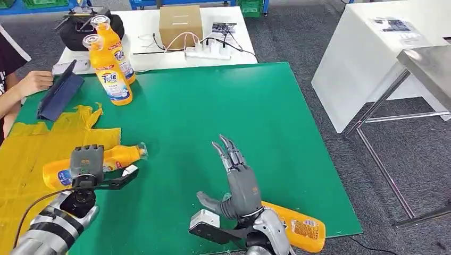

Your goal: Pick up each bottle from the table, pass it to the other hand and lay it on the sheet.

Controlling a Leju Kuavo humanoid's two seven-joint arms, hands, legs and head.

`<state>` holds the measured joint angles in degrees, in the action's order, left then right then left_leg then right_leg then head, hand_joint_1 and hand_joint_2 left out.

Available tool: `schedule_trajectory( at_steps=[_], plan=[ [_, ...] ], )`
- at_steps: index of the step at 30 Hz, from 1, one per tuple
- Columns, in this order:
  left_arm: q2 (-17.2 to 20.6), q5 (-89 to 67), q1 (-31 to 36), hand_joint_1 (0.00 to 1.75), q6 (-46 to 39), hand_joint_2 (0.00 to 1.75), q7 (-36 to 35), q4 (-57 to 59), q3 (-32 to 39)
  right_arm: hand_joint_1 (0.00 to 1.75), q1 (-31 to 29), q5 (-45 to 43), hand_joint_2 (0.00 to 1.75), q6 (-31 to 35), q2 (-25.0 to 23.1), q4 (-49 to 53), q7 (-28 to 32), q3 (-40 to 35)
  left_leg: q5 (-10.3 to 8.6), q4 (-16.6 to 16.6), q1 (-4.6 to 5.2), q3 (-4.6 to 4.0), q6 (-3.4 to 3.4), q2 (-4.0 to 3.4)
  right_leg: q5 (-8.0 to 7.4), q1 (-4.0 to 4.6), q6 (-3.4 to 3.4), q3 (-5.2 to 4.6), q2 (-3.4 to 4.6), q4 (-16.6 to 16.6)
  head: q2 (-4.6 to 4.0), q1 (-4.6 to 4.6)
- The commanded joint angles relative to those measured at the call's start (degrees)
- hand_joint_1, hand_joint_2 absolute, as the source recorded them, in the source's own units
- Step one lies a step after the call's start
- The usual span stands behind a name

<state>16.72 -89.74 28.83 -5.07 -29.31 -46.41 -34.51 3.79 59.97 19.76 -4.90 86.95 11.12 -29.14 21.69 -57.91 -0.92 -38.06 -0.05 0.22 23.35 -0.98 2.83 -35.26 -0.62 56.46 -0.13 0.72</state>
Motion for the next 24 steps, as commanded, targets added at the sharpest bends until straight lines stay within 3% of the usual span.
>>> schedule_trajectory(
  at_steps=[1, 7, 15, 16, 24],
  plan=[
    [-2.2, -0.3, 5.9, 0.03, -3.3, 1.75, 1.1, 10.9, -5.0, 0.00, -1.9, 1.4, 1.75, 1.3, 1.5, -2.6, -0.6, -1.8, 0.04, 0.0, -0.01, 0.21, -0.03, 0.05, 0.06, 0.02, -0.09, 0.21, -0.04, 0.0, 0.00, 0.00],
    [-2.7, -0.3, 5.1, 0.00, -6.2, 1.75, 1.4, 10.4, -3.7, 0.00, -2.2, 3.9, 1.75, -2.0, 2.9, -4.3, -2.7, -3.2, 0.05, 0.0, -0.01, 0.23, -0.04, 0.01, 0.07, 0.01, -0.07, 0.23, -0.01, -0.1, 0.00, 0.00],
    [-4.2, -0.3, 5.1, 0.00, -7.2, 1.75, 5.9, 11.2, 0.2, 0.00, -2.2, 4.2, 1.75, -6.0, 7.8, -2.7, 0.5, -7.7, 0.10, 0.0, -0.01, 0.31, -0.04, 0.02, 0.11, 0.02, -0.11, 0.35, -0.01, 0.0, 0.00, 0.00],
    [-4.8, -0.3, 5.1, 0.00, -7.5, 0.00, 7.3, 11.5, 1.6, 0.00, -2.2, 4.2, 1.75, -6.7, 9.0, -2.5, 1.0, -8.3, 0.07, 0.0, -0.01, 0.26, -0.04, 0.02, 0.09, 0.02, -0.10, 0.31, -0.01, 0.0, 0.00, 0.00],
    [-7.9, -0.3, 4.7, 0.00, -13.2, 0.00, 10.9, 13.0, 6.8, 0.00, -0.7, 2.3, 1.75, -11.6, 19.8, -2.5, 4.9, -10.3, 0.09, 0.0, 0.03, 0.34, -0.10, 0.11, 0.11, -0.02, -0.07, 0.45, -0.07, -0.1, 0.00, 0.00]
  ],
)
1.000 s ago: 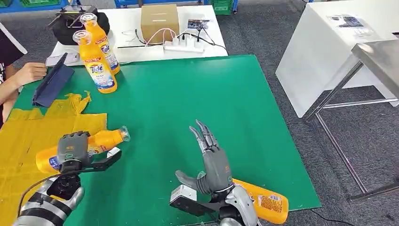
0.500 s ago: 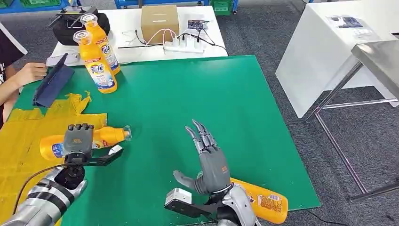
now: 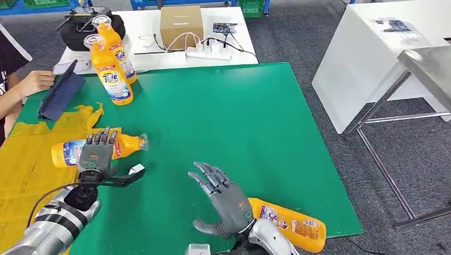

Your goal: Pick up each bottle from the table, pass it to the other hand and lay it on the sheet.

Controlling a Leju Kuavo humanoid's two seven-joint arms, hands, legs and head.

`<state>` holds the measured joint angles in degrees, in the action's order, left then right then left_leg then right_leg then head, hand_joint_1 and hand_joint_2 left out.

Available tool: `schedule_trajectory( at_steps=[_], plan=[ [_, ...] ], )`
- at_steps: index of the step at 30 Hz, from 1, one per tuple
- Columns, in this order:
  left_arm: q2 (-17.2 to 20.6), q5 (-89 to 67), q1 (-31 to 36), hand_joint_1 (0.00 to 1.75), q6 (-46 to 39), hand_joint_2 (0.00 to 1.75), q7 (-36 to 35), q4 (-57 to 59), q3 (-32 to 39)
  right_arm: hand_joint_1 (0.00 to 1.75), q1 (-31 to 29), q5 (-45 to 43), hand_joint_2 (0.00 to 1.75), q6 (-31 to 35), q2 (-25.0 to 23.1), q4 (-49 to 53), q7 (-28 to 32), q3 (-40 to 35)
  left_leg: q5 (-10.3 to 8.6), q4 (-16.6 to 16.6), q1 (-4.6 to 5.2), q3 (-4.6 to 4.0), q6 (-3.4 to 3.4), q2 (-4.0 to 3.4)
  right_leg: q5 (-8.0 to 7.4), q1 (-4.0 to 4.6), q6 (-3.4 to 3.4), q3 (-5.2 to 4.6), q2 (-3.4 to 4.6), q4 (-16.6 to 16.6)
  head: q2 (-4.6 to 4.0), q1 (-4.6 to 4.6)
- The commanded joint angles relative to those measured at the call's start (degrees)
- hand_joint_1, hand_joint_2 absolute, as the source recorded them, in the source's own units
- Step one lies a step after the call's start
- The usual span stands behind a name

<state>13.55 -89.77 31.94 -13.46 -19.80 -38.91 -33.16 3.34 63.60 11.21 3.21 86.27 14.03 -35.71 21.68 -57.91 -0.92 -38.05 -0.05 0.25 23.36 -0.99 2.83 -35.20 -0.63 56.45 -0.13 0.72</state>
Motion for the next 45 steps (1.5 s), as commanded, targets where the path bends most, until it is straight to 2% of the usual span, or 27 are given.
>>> schedule_trajectory(
  at_steps=[1, 4, 5, 8, 11, 14, 17, 20, 23, 27, 36, 45],
  plan=[
    [-5.1, -0.2, 1.2, 0.00, -6.4, 0.00, 1.8, 5.0, 6.2, 0.00, 0.2, -1.4, 1.75, -3.2, 13.2, -1.2, 1.9, -3.9, 0.07, 0.0, 0.03, 0.22, -0.08, 0.06, 0.06, -0.01, -0.05, 0.28, -0.05, -0.1, 0.00, 0.00],
    [-6.7, 0.2, -0.8, 0.00, -11.7, 0.00, 5.0, 1.7, 10.3, 0.00, 1.6, -0.9, 1.75, -3.4, 16.8, 0.5, -0.9, -4.3, 0.16, 0.0, 0.08, 0.37, -0.11, 0.14, 0.17, -0.05, -0.08, 0.47, -0.13, -0.1, 0.00, 0.00],
    [-7.7, -0.2, -2.6, 0.00, -13.4, 1.75, 6.8, -1.2, 12.9, 0.00, 2.4, -0.7, 1.75, -3.0, 18.5, 1.4, -3.0, -4.5, 0.07, 0.0, 0.10, 0.20, -0.07, 0.11, 0.09, -0.06, -0.03, 0.27, -0.11, -0.1, 0.00, 0.00],
    [-10.7, 1.4, -9.4, 0.00, -18.5, 1.75, 12.8, -12.9, 19.7, 0.00, 4.9, 1.2, 1.75, -1.2, 22.9, 4.2, -9.5, -5.3, 0.17, 0.0, 0.14, 0.29, -0.10, 0.08, 0.16, -0.09, -0.04, 0.38, -0.06, 0.0, 0.00, 0.00],
    [-10.9, 1.0, -10.8, 0.00, -17.8, 1.75, 13.5, -15.4, 20.3, 0.00, 5.4, 1.1, 1.75, -0.9, 23.6, 5.1, -10.0, -5.5, 0.16, 0.0, 0.22, 0.16, -0.10, 0.06, 0.12, -0.12, -0.01, 0.24, -0.05, 0.0, 0.00, 0.00],
    [-13.9, 9.2, -14.8, 0.00, -22.2, 1.75, 22.6, -23.5, 25.7, 0.00, 5.6, 3.0, 1.75, -0.2, 24.4, 6.2, -14.8, -6.0, 0.15, 0.0, 0.22, 0.08, -0.11, 0.01, 0.09, -0.16, 0.00, 0.14, 0.00, 0.0, 0.00, 0.00],
    [-15.7, 13.0, -19.0, 0.00, -23.3, 1.75, 25.6, -33.0, 27.3, 0.00, 6.3, 5.6, 1.75, 0.3, 24.5, 6.5, -18.4, -5.1, 0.30, -0.1, 0.24, 0.15, -0.08, -0.11, 0.15, -0.16, -0.05, 0.15, 0.11, 0.1, 0.00, -0.02],
    [-15.8, 12.9, -19.4, 0.00, -22.9, 1.75, 25.7, -33.9, 27.3, 0.00, 6.2, 5.7, 1.75, 0.4, 24.4, 6.4, -18.4, -5.1, 0.27, -0.1, 0.21, 0.15, -0.07, -0.06, 0.12, -0.13, -0.03, 0.14, 0.08, 0.0, 0.00, -0.02],
    [-16.8, 20.9, -21.0, 0.00, -21.6, 1.75, 29.9, -37.5, 28.0, 0.00, 6.0, 8.6, 1.75, -0.1, 23.3, 5.3, -21.3, -4.8, 0.33, -0.1, 0.19, 0.31, -0.07, -0.10, 0.18, -0.11, -0.08, 0.31, 0.12, 0.0, 0.00, 0.00],
    [-17.7, 22.7, -23.0, 0.00, -19.2, 1.75, 31.0, -41.5, 28.2, 0.00, 5.6, 11.5, 1.75, -0.2, 22.1, 4.4, -23.3, -4.3, 0.23, 0.0, 0.19, 0.12, -0.06, -0.13, 0.07, -0.12, -0.03, 0.11, 0.15, 0.0, 0.00, -0.02],
    [-18.6, 23.1, -23.7, 0.00, -18.8, 1.75, 31.5, -39.4, 29.7, 0.00, 4.7, 17.1, 1.75, -1.4, 19.6, 1.0, -26.2, -1.8, 0.28, 0.0, 0.19, 0.38, -0.06, -0.14, 0.12, -0.12, -0.10, 0.38, 0.17, -0.1, 0.00, -0.02],
    [-19.4, 28.1, -25.6, 0.00, -17.3, 1.75, 34.5, -43.5, 27.6, 0.00, 5.0, 15.7, 1.75, -2.5, 18.8, -2.1, -26.4, 2.6, 0.22, 0.0, 0.19, 0.22, -0.08, -0.07, 0.09, -0.12, -0.04, 0.26, 0.09, -0.1, 0.00, -0.02]
  ],
)
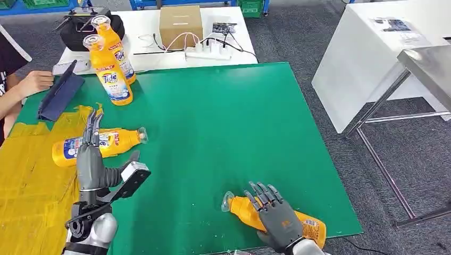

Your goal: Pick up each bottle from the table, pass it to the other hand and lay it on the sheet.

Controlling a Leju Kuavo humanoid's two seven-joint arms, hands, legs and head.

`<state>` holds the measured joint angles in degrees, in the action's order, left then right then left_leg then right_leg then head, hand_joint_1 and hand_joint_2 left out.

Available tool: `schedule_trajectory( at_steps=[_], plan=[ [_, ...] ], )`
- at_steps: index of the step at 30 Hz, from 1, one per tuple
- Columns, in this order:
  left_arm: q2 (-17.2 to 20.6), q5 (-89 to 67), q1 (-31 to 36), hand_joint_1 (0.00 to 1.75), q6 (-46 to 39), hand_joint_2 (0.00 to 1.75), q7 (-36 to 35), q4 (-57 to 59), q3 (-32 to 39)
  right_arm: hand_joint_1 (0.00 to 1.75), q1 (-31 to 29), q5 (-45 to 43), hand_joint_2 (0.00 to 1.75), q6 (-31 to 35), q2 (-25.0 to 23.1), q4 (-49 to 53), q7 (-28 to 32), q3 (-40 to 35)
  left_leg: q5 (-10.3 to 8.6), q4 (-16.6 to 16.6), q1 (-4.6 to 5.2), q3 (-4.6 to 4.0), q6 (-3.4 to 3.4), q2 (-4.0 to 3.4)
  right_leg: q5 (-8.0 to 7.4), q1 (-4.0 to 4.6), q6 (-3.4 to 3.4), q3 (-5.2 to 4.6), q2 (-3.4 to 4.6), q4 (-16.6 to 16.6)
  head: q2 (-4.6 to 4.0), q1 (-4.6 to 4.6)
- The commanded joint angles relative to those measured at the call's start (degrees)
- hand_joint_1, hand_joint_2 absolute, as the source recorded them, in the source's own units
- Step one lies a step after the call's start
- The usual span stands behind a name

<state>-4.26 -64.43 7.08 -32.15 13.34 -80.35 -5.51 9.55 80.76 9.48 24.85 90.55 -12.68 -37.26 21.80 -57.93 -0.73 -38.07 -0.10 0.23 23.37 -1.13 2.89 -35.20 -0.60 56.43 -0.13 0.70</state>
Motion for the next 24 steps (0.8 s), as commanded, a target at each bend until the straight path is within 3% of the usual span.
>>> schedule_trajectory(
  at_steps=[1, 12, 24],
  plan=[
    [-1.6, 3.1, -0.8, 0.00, 1.6, 1.75, 1.3, -2.4, -0.2, 0.00, -1.1, -1.6, 1.75, -0.7, -2.9, -6.6, 0.5, 4.5, 0.07, 0.0, -0.01, 0.19, -0.03, -0.04, 0.05, 0.02, -0.08, 0.20, 0.05, -0.1, 0.00, 0.00],
    [-1.0, 8.9, -1.0, 0.00, 2.9, 1.75, 3.0, -3.8, -2.1, 0.00, -2.4, -4.6, 1.75, -2.0, -4.7, -13.5, 2.8, 11.2, 0.07, 0.1, -0.02, 0.25, -0.02, -0.08, 0.03, 0.02, -0.11, 0.26, 0.09, -0.1, 0.00, 0.00],
    [-1.0, 10.2, -1.1, 0.00, 3.4, 1.75, 3.2, -3.6, -1.5, 0.00, -1.9, -4.6, 1.75, -3.1, -4.7, -13.4, 2.5, 12.2, 0.07, 0.0, -0.01, 0.35, -0.07, -0.03, 0.07, 0.01, -0.13, 0.36, 0.05, -0.1, 0.00, 0.00]
  ],
)
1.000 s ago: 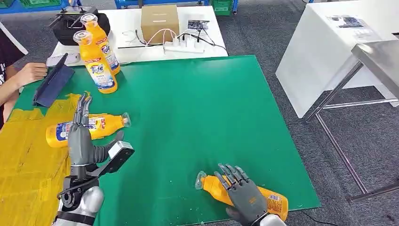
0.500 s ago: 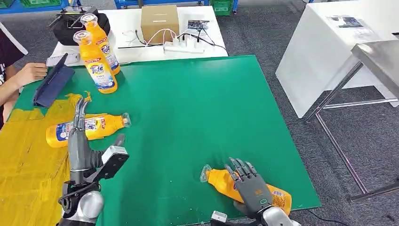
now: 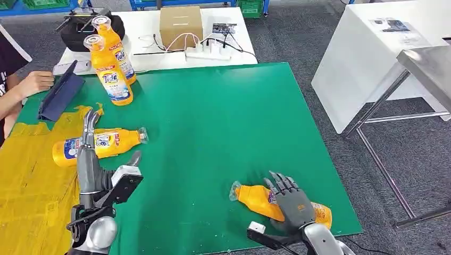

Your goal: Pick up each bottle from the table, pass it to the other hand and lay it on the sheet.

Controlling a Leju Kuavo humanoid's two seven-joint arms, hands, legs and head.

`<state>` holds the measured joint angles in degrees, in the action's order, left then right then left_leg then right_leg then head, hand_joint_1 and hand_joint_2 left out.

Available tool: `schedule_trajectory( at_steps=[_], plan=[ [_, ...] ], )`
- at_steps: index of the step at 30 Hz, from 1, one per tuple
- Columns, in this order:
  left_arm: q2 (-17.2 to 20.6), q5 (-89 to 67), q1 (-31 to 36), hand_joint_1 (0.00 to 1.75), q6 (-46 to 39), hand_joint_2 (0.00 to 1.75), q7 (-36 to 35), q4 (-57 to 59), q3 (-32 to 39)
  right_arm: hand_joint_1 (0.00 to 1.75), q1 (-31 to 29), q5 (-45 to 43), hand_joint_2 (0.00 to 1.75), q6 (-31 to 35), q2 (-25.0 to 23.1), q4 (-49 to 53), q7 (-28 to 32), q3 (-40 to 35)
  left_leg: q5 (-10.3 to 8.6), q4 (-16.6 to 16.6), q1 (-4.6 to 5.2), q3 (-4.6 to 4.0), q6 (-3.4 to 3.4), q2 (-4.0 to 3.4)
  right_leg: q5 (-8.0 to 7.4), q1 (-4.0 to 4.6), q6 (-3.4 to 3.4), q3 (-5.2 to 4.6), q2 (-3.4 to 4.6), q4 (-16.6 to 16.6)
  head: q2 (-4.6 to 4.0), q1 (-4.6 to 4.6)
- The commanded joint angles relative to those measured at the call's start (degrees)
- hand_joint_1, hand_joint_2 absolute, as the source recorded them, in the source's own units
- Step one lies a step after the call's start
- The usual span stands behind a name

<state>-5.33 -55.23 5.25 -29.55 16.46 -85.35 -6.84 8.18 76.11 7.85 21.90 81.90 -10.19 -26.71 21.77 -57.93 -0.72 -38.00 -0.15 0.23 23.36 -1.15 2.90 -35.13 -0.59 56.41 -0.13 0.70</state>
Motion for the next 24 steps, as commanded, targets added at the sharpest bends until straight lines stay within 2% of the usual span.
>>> schedule_trajectory(
  at_steps=[1, 14, 24],
  plan=[
    [0.1, 1.1, 0.7, 0.00, 0.8, 1.75, 0.1, 1.5, -0.1, 0.00, -0.3, -0.1, 1.75, -1.8, -1.6, -4.7, -0.1, 1.9, 0.06, 0.0, -0.03, 0.20, -0.01, 0.01, 0.05, 0.04, -0.10, 0.22, 0.01, -0.1, 0.00, 0.00],
    [-0.1, 2.0, 0.0, 0.00, 0.9, 1.75, 0.4, 1.1, 0.5, 0.00, 0.8, 2.2, 1.75, -4.6, 0.0, -1.5, -3.0, 8.3, 0.14, 0.0, 0.02, 0.34, -0.05, 0.04, 0.14, 0.01, -0.13, 0.37, -0.02, 0.0, 0.00, 0.00],
    [-0.5, 2.7, 0.3, 0.00, 0.7, 1.75, 1.0, 1.5, 0.1, 0.00, 0.9, 2.7, 1.75, -6.4, -0.3, -3.5, -1.8, 10.8, 0.10, 0.0, 0.00, 0.32, -0.03, 0.05, 0.11, 0.02, -0.13, 0.34, -0.03, -0.1, 0.00, 0.00]
  ],
)
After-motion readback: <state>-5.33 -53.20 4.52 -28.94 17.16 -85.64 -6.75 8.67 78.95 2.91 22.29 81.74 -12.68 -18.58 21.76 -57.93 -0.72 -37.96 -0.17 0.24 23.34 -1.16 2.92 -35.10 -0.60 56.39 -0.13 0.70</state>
